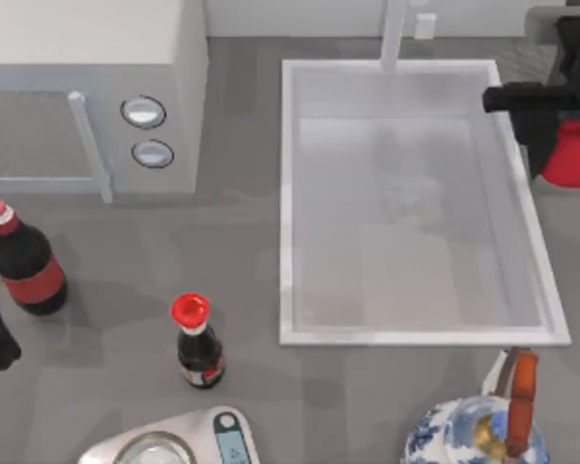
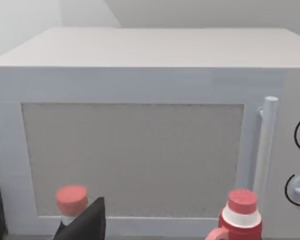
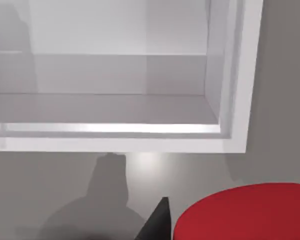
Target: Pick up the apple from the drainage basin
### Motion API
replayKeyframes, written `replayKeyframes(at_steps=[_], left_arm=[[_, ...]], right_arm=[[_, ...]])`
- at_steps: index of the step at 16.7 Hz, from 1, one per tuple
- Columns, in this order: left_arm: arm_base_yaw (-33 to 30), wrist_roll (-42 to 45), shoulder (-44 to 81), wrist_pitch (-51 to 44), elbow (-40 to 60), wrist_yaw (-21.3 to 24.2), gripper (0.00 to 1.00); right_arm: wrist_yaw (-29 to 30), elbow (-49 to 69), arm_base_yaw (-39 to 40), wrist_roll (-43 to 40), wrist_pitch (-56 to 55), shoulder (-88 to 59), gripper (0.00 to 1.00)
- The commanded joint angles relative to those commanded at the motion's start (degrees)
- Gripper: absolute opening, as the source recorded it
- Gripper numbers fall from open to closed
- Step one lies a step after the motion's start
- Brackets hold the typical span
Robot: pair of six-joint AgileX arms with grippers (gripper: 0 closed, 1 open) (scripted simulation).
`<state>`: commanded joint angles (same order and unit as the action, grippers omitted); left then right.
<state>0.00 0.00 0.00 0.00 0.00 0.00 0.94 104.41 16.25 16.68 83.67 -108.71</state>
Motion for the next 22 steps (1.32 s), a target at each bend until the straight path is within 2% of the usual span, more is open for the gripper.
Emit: replayKeyframes(at_steps=[5, 9, 16, 22], left_arm=[[0.00, 0.00, 0.00, 0.00, 0.00, 0.00, 1.00], [0.00, 0.00, 0.00, 0.00, 0.00, 0.00, 1.00], [0.00, 0.00, 0.00, 0.00, 0.00, 0.00, 1.00], [0.00, 0.00, 0.00, 0.00, 0.00, 0.00, 1.00]], right_arm=[[-0.58, -21.87, -12.56, -12.52, -3.79, 15.04, 0.00], [-0.90, -31.19, -19.45, -19.39, -5.80, 23.13, 0.00], [-0.90, -32.96, -20.05, -20.08, -6.79, 23.76, 0.00], [-0.92, -44.77, -20.01, -19.94, -22.20, 21.25, 0.00]])
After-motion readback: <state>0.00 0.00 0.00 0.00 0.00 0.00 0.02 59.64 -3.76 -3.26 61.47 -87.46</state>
